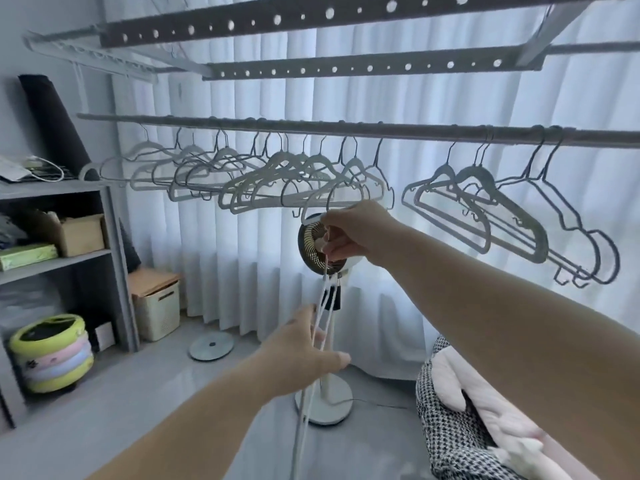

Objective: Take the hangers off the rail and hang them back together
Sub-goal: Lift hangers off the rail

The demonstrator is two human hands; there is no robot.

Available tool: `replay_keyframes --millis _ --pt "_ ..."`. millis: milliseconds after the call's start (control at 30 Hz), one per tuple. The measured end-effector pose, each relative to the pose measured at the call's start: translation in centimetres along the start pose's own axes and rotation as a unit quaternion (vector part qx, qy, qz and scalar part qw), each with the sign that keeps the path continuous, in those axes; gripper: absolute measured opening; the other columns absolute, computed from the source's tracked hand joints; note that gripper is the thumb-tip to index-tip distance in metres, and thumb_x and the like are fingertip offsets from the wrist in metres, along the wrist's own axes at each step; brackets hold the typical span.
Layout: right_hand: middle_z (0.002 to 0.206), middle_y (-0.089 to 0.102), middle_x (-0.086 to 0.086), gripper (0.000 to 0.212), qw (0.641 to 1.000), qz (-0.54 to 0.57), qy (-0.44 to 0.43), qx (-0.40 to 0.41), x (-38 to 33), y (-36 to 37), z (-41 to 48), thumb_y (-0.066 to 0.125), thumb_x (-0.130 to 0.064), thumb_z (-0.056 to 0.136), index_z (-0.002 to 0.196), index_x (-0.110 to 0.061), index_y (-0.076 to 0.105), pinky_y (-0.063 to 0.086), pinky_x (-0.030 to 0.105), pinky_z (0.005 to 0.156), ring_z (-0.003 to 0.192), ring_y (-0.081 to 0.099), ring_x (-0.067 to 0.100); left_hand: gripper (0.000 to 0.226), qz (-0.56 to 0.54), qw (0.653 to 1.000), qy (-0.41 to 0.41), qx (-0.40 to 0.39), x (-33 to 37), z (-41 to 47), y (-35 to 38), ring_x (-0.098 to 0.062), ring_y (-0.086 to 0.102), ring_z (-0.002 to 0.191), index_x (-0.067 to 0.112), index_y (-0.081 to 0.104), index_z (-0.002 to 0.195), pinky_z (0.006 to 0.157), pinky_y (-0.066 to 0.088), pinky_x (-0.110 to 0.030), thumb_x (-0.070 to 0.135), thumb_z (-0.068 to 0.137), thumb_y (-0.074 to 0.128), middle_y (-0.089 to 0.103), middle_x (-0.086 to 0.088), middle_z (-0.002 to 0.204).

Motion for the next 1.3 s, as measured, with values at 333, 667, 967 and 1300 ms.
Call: replay_keyframes --millis 333,667,967,1300 --pt "0.063 0.058 0.005 0.029 0.996 -0.06 -0.034 0.056 0.2 -4.8 4.2 0.053 -0.015 0.091 0.063 -0.009 0.055 0.052 0.021 0.056 0.054 0.058 0.014 0.023 0.004 0.999 0.029 0.045 0.6 6.0 -1.6 -0.026 0.063 0.077 0.02 0.049 0.09 0.07 0.057 -0.038 0.003 0.086 0.034 0.062 -0.002 0.089" --pt "0.092 0.068 0.012 0.024 0.864 -0.428 -0.131 0.232 -5.5 -18.1 11.2 0.051 -0.011 0.087 0.103 -0.001 0.066 0.044 0.025 0.067 0.077 0.056 0.02 0.04 -0.048 0.996 0.043 0.067 6.1 15.3 -3.6 -0.018 0.053 0.06 0.031 0.038 0.065 0.045 0.047 -0.024 -0.003 0.086 0.031 0.049 0.003 0.081" --pt "0.141 0.04 0.01 0.054 0.715 -0.645 -0.136 0.233 -6.7 -21.2 18.6 0.05 -0.026 0.09 0.139 -0.011 0.034 0.029 0.037 0.107 0.132 0.031 0.029 0.03 -0.038 0.992 0.07 0.102 9.8 21.9 -5.3 -0.015 0.058 0.063 0.027 0.045 0.091 0.035 0.047 -0.018 -0.001 0.087 0.034 0.05 0.009 0.087" --pt "0.135 0.049 0.002 0.044 0.724 -0.63 -0.152 0.236 -6.2 -27.5 22.8 0.05 -0.022 0.089 0.132 -0.018 0.041 0.033 0.038 0.104 0.125 0.042 0.025 0.037 -0.074 0.986 0.089 0.116 17.7 27.4 -4.5 -0.023 0.065 0.068 0.024 0.05 0.119 0.06 0.059 -0.038 0.003 0.091 0.037 0.059 -0.004 0.094"
Point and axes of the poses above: each hand's wrist, its own z-axis towards the middle knuckle, its own y-axis out of the palm, x = y × z, the point moved 7 cm from there along z, towards the middle knuckle
